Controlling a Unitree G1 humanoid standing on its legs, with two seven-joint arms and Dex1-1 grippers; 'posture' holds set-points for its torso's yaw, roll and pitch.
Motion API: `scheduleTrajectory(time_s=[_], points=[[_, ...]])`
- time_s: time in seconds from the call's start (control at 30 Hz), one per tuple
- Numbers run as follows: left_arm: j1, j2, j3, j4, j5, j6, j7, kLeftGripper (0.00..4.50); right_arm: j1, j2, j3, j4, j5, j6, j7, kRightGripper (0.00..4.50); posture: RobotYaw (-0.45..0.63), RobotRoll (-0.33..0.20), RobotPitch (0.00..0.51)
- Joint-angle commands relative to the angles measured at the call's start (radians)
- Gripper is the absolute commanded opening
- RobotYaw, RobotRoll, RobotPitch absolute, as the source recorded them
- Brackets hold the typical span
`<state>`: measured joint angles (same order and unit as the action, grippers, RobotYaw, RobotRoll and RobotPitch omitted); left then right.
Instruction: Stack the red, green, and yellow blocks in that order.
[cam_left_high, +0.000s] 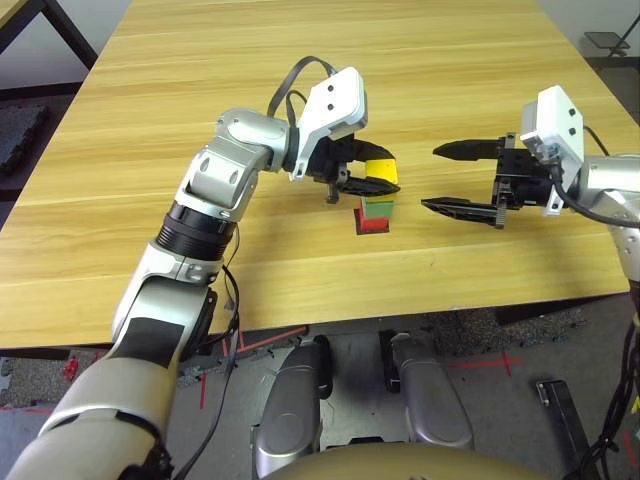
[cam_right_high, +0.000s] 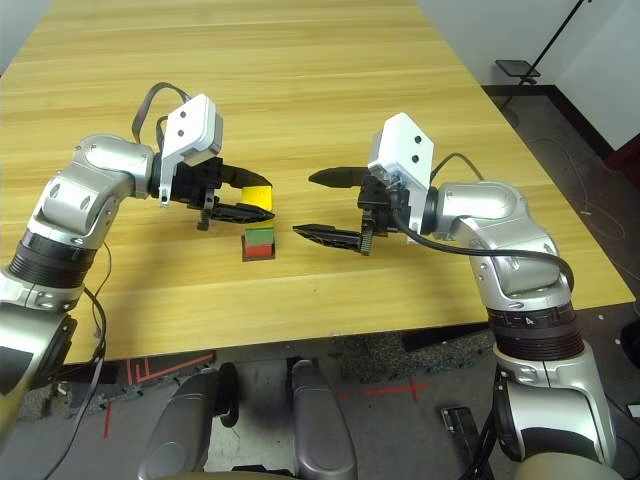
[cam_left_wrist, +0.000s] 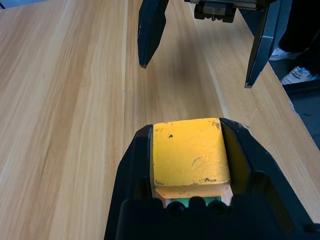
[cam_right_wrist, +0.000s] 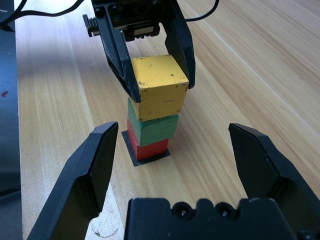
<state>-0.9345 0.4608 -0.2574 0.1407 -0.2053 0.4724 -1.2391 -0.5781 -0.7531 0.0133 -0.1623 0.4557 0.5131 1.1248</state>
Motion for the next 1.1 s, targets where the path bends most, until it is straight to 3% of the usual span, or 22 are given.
scheduleTrajectory(time_s=[0.03, 0.43, 0.9, 1.1], points=[[0.008, -0.004, -0.015, -0.008, -0.001, 0.000, 0.003, 2.08, -0.003, -0.001, -0.008, 0.000, 0.013, -0.001, 0.003, 4.50, 0.13, 0.034, 0.220], [0.010, 0.003, -0.024, 0.051, 0.030, -0.062, 0.005, 2.08, -0.013, 0.008, -0.001, -0.001, 0.013, 0.003, 0.004, 4.50, 0.14, 0.030, 0.228], [0.031, 0.000, -0.022, 0.017, 0.012, -0.032, -0.003, 2.08, -0.019, 0.008, 0.002, 0.011, 0.008, -0.001, 0.013, 4.50, 0.14, 0.025, 0.221], [0.021, -0.007, -0.015, 0.006, -0.005, 0.009, 0.009, 3.91, -0.028, 0.012, 0.005, 0.020, 0.003, -0.007, 0.013, 4.50, 0.14, 0.028, 0.216]])
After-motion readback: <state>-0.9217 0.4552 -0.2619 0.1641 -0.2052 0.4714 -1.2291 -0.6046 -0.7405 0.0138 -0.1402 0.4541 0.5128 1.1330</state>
